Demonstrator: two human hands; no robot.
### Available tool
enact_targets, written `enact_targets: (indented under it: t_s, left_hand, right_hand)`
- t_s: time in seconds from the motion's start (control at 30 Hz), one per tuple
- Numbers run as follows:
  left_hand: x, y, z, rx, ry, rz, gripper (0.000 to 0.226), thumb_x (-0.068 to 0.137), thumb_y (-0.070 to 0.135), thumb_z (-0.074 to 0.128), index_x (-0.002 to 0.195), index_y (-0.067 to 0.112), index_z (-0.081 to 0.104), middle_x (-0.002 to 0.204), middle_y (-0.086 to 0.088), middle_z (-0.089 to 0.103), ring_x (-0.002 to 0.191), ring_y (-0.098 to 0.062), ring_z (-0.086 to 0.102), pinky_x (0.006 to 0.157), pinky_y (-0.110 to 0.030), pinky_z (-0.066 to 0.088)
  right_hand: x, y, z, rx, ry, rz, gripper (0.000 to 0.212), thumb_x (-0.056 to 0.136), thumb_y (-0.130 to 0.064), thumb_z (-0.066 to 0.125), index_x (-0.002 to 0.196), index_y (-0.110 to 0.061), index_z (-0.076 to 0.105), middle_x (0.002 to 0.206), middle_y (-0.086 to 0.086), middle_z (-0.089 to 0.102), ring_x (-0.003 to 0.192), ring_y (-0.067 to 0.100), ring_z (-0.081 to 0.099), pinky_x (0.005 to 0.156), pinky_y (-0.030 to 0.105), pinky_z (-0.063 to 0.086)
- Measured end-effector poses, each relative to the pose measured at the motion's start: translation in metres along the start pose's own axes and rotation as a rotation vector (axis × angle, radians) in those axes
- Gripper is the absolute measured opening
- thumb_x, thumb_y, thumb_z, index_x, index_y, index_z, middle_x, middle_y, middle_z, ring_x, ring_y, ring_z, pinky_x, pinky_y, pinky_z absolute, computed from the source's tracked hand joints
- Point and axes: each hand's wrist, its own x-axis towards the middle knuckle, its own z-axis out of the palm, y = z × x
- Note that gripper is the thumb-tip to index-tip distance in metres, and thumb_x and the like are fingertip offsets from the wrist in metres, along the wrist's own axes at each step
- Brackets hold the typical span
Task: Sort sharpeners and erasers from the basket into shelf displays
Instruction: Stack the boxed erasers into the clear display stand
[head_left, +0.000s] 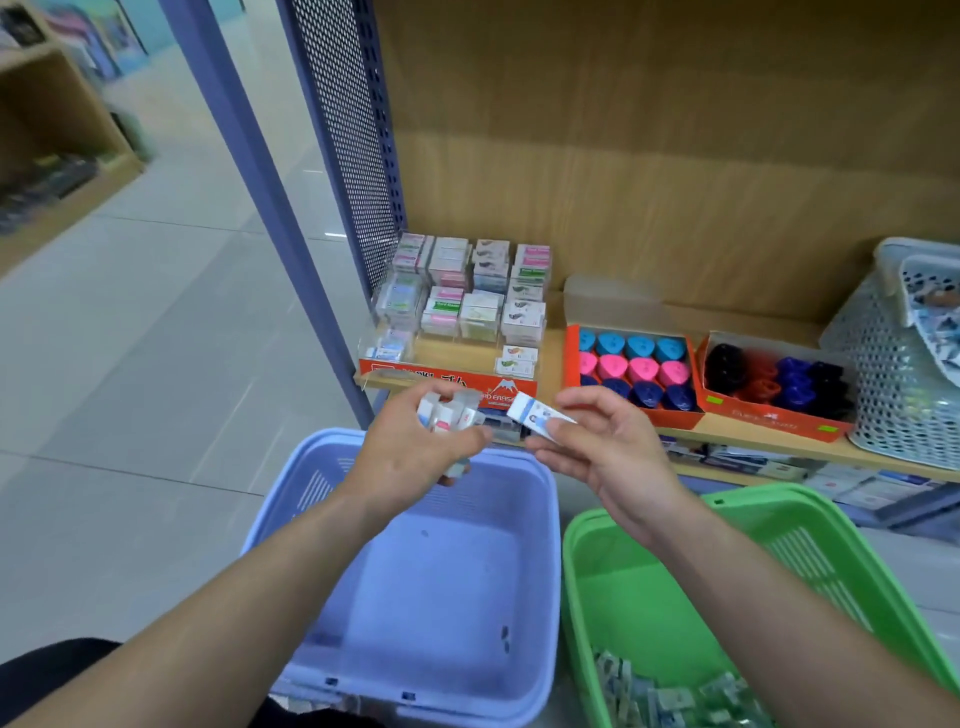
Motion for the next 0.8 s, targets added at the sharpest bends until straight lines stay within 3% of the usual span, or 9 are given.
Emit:
enact_targets:
  t_s: [0.13, 0.2, 0.3, 0.47, 0.6, 0.7, 0.8]
  left_hand:
    - [0.019, -0.004, -0.023, 0.071, 0.025, -0.044, 0.028, 0.078, 0.009, 0.083, 0.087, 0.026, 0.062, 0.064, 0.003, 0.061, 0.054, -0.02, 0.058, 0.051, -0.029, 0.048]
    - [0.03, -0.004, -0.034, 0.131, 0.036, -0.044, 0.028, 0.076, 0.009, 0.083, 0.087, 0.026, 0.063, 0.064, 0.0, 0.062, 0.052, -0.021, 0.057, 0.05, -0.029, 0.047]
    - [0.044, -0.011, -0.054, 0.181, 0.038, -0.039, 0.03, 0.071, 0.011, 0.085, 0.085, 0.028, 0.065, 0.062, -0.001, 0.062, 0.048, -0.02, 0.055, 0.051, -0.031, 0.046]
    - [0.068, -0.019, -0.081, 0.397, 0.1, -0.016, 0.029, 0.074, 0.013, 0.084, 0.088, 0.028, 0.063, 0.061, 0.005, 0.064, 0.047, -0.013, 0.059, 0.045, -0.026, 0.05]
    - [0.086, -0.023, -0.107, 0.398, 0.144, -0.035, 0.028, 0.074, 0.013, 0.083, 0.091, 0.026, 0.064, 0.061, 0.005, 0.065, 0.048, -0.012, 0.06, 0.044, -0.02, 0.047]
    - [0.093, -0.028, -0.121, 0.381, 0.2, -0.053, 0.028, 0.074, 0.015, 0.083, 0.093, 0.023, 0.065, 0.062, 0.003, 0.066, 0.05, -0.015, 0.064, 0.047, -0.023, 0.051]
    - [0.1, -0.03, -0.129, 0.371, 0.211, -0.055, 0.027, 0.074, 0.016, 0.084, 0.092, 0.024, 0.065, 0.065, 0.003, 0.067, 0.058, -0.023, 0.069, 0.049, -0.025, 0.052]
  right_hand:
    - [0.037, 0.002, 0.011, -0.094, 0.004, 0.043, 0.015, 0.089, -0.001, 0.071, 0.101, -0.009, 0.066, 0.094, 0.013, 0.075, 0.079, 0.024, 0.075, 0.068, 0.03, 0.06]
    - [0.059, 0.005, 0.015, -0.205, 0.015, 0.055, 0.011, 0.089, -0.006, 0.073, 0.097, -0.012, 0.07, 0.085, 0.006, 0.074, 0.066, 0.015, 0.068, 0.06, 0.027, 0.054]
    - [0.093, 0.013, 0.023, -0.273, 0.014, 0.058, 0.01, 0.088, -0.005, 0.075, 0.096, -0.009, 0.071, 0.071, 0.005, 0.069, 0.058, 0.015, 0.059, 0.058, 0.027, 0.053]
    - [0.155, 0.032, 0.053, -0.424, -0.027, 0.053, 0.013, 0.089, 0.0, 0.072, 0.098, -0.009, 0.067, 0.081, 0.015, 0.067, 0.064, 0.021, 0.062, 0.071, 0.034, 0.061]
    - [0.215, 0.041, 0.098, -0.557, -0.068, -0.043, 0.019, 0.09, 0.001, 0.069, 0.097, -0.016, 0.066, 0.092, 0.007, 0.068, 0.076, 0.024, 0.069, 0.079, 0.041, 0.062]
    - [0.256, 0.051, 0.128, -0.724, -0.059, -0.161, 0.019, 0.088, -0.01, 0.075, 0.091, -0.027, 0.067, 0.086, -0.001, 0.068, 0.078, 0.02, 0.07, 0.076, 0.036, 0.059]
    - [0.284, 0.067, 0.148, -0.789, -0.032, -0.209, 0.016, 0.085, -0.016, 0.079, 0.092, -0.024, 0.067, 0.07, -0.008, 0.062, 0.077, 0.014, 0.067, 0.076, 0.028, 0.052]
